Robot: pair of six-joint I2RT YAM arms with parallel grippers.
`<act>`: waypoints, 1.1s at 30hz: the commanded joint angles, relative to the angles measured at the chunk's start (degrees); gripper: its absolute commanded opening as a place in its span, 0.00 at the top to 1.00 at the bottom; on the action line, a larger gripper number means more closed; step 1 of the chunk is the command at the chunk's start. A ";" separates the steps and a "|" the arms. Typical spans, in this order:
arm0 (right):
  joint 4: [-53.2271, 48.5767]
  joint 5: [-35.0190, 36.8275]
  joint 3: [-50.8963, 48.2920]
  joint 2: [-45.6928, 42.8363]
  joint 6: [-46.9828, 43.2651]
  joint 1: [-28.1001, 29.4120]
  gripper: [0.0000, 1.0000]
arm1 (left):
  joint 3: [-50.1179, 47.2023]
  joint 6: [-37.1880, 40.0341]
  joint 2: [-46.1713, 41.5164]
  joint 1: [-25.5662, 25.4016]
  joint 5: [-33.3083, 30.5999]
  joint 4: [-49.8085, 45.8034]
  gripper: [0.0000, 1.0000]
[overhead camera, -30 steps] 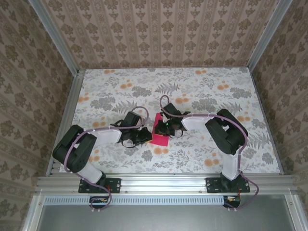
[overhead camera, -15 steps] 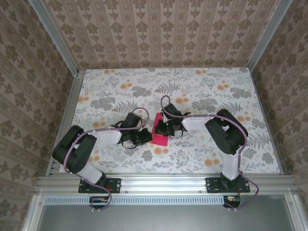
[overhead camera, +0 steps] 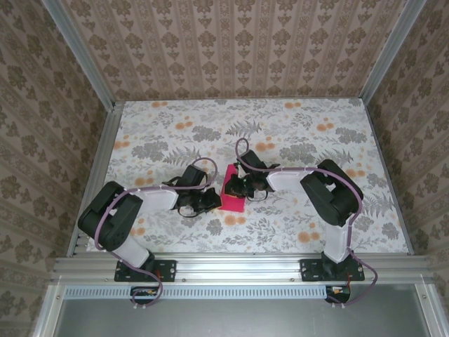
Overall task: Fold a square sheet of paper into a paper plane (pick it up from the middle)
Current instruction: Third fold the triangle at the center of the table.
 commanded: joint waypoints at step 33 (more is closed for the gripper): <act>-6.18 -0.02 -7.77 -12.82 -4.27 -11.02 0.58 | 1.49 1.74 -0.83 0.59 2.69 -2.42 0.87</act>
